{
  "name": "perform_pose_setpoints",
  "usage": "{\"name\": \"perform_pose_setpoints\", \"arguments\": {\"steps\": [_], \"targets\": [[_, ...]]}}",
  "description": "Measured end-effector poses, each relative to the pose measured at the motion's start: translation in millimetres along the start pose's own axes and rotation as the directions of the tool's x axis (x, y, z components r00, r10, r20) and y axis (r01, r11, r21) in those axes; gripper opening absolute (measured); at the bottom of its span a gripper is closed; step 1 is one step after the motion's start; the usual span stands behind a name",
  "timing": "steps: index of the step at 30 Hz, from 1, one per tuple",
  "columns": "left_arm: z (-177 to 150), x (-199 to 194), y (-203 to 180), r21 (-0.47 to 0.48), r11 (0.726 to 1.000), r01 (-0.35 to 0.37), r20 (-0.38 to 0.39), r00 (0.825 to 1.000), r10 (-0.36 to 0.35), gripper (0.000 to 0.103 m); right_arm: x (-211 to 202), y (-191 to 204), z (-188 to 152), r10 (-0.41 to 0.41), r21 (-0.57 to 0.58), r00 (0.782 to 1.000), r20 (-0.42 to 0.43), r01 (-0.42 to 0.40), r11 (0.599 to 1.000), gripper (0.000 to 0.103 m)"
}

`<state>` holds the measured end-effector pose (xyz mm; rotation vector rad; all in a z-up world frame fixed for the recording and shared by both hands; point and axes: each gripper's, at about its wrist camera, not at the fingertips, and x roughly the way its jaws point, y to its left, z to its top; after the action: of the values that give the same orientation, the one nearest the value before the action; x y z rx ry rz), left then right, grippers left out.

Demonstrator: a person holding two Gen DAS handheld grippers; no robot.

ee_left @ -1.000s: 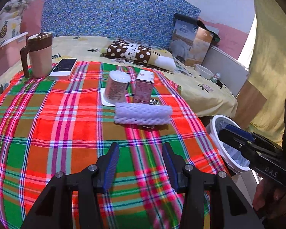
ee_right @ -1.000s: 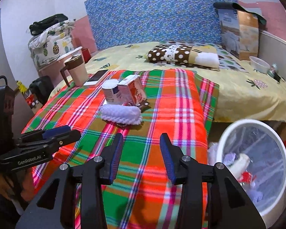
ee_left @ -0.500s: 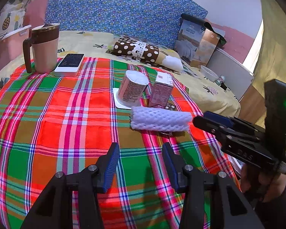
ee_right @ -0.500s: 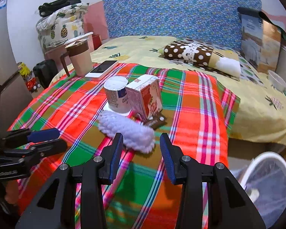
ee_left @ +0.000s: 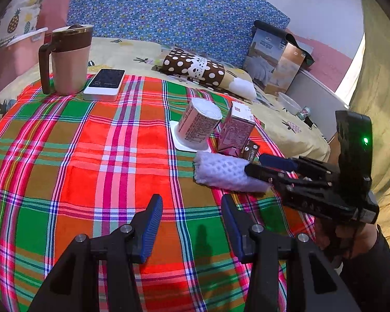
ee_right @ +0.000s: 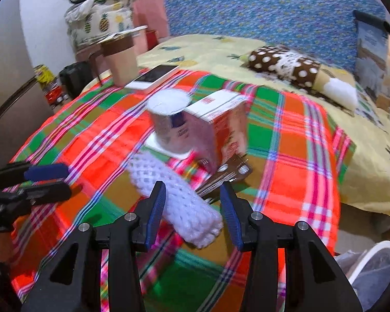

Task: Collect trash
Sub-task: 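Grasp the white foam net sleeve with the right gripper while the left grasps a brown wrapper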

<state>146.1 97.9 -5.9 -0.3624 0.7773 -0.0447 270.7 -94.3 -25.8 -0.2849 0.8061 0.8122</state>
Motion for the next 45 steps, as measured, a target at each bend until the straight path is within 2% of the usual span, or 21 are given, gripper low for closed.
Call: {"name": "perform_pose_setpoints", "arguments": {"steps": [5,7,9,12,21,32,39,45], "targets": [[4.6,-2.0,-1.4,0.005,1.000,0.002,0.005,1.000,-0.002,0.046,1.6,15.0,-6.0,0.013,-0.053,0.999,-0.033,-0.015,0.998,0.045],[7.0,-3.3,-3.2,0.011,1.000,-0.001,0.010,1.000,0.001,0.046,3.1,17.5,-7.9,0.012,-0.064,0.999,-0.045,-0.015,0.998,0.038],[8.8,-4.4,-3.7,0.014,1.000,-0.004,0.014,1.000,0.004,0.046,0.9,19.4,-11.7,0.013,-0.059,0.999,-0.045,-0.015,0.998,0.025],[12.2,-5.0,-4.1,0.014,1.000,-0.009,0.019,1.000,0.009,0.046,-3.9,17.3,-13.8,0.031,-0.046,0.998,-0.046,-0.033,0.998,0.021],[15.6,6.5,-22.8,0.053,0.999,0.002,0.004,1.000,-0.002,0.046,-44.6,-2.3,-26.5,-0.008,0.114,0.998,0.061,0.001,0.994,0.021],[20.7,57.9,-67.0,0.159,0.987,0.031,-0.070,0.997,-0.020,0.046,-54.1,-40.9,-55.2,-0.084,0.286,0.995,0.048,0.067,0.956,0.021],[20.6,95.6,-90.3,0.231,0.973,0.004,-0.113,0.993,0.023,0.046,-57.3,-51.4,-65.6,-0.083,0.341,0.995,0.051,0.061,0.938,0.021],[20.3,113.5,-99.4,0.255,0.967,-0.008,-0.132,0.990,0.042,0.035,-57.9,-61.3,-72.4,-0.080,0.381,0.996,0.050,0.055,0.923,0.021]]}}
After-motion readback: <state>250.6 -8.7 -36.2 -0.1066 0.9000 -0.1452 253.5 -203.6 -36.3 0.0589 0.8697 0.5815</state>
